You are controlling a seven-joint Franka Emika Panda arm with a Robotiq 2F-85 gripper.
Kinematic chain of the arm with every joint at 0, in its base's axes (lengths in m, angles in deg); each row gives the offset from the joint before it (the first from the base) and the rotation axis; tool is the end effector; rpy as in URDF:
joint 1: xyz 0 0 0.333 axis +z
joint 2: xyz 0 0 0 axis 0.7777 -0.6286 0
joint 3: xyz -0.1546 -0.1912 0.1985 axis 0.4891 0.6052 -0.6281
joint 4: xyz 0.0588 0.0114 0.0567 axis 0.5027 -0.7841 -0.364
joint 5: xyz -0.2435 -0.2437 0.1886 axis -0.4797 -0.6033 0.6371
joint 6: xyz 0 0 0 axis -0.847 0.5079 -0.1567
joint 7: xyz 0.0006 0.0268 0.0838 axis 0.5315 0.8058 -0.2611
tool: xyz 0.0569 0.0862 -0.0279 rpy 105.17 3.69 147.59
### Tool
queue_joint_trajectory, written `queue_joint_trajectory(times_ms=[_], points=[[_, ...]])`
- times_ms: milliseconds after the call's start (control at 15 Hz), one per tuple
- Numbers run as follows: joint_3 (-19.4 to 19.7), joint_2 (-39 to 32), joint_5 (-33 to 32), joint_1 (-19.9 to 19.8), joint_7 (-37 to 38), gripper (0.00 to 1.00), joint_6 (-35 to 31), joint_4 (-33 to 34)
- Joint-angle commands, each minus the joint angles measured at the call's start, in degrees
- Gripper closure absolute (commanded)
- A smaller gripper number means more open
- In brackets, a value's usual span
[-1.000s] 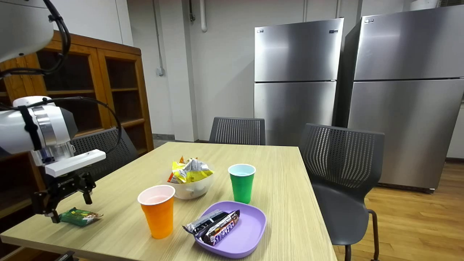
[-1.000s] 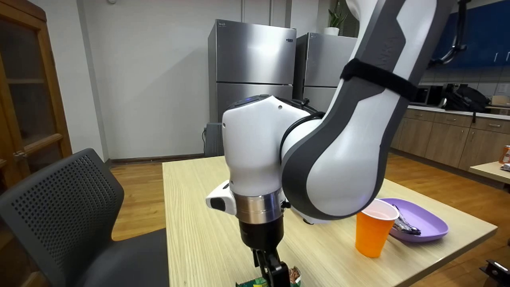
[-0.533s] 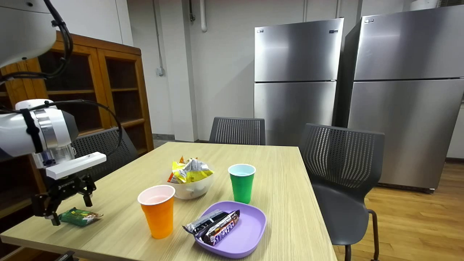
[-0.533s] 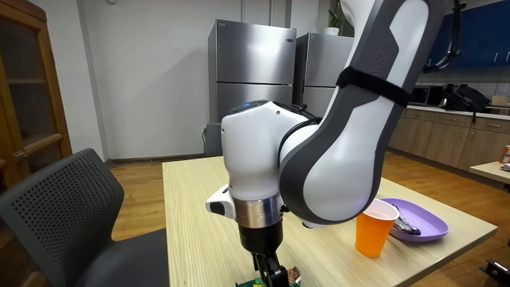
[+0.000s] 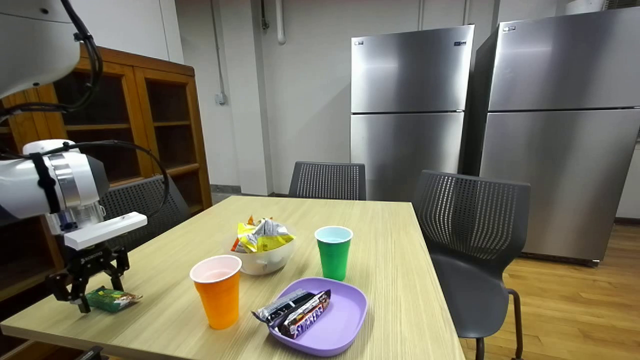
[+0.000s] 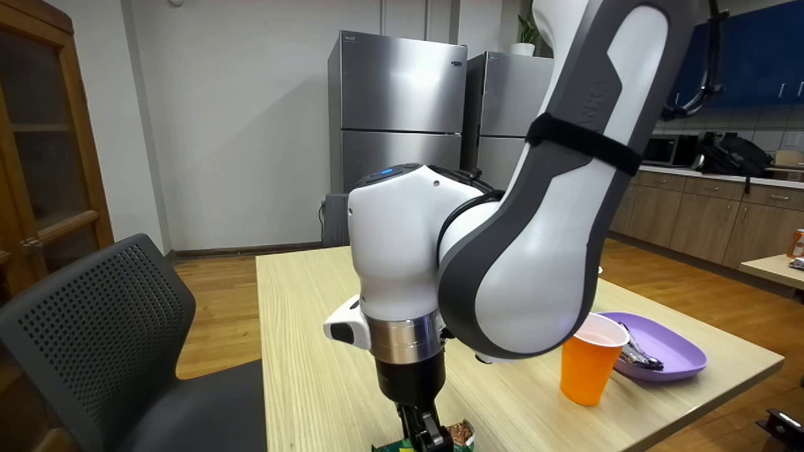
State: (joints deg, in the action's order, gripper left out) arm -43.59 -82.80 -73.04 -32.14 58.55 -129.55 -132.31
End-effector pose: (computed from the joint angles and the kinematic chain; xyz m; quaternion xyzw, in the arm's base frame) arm 0.3802 0.3021 0.1001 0.7064 0.7045 -0.0575 0.0366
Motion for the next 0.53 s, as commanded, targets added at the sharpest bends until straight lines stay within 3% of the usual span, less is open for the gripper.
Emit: queue_joint_trajectory(times_ms=[0, 267, 467], points=[[0.59, -0.47, -1.02, 0.63, -0.85, 0.58, 0.12, 1.06], [0.72, -0.29, -1.01, 0.66, -0.67, 0.88, 0.09, 1.09], [0.81, 1.43, -1.42, 0.69, -0.37, 0.88, -0.31, 0.14]])
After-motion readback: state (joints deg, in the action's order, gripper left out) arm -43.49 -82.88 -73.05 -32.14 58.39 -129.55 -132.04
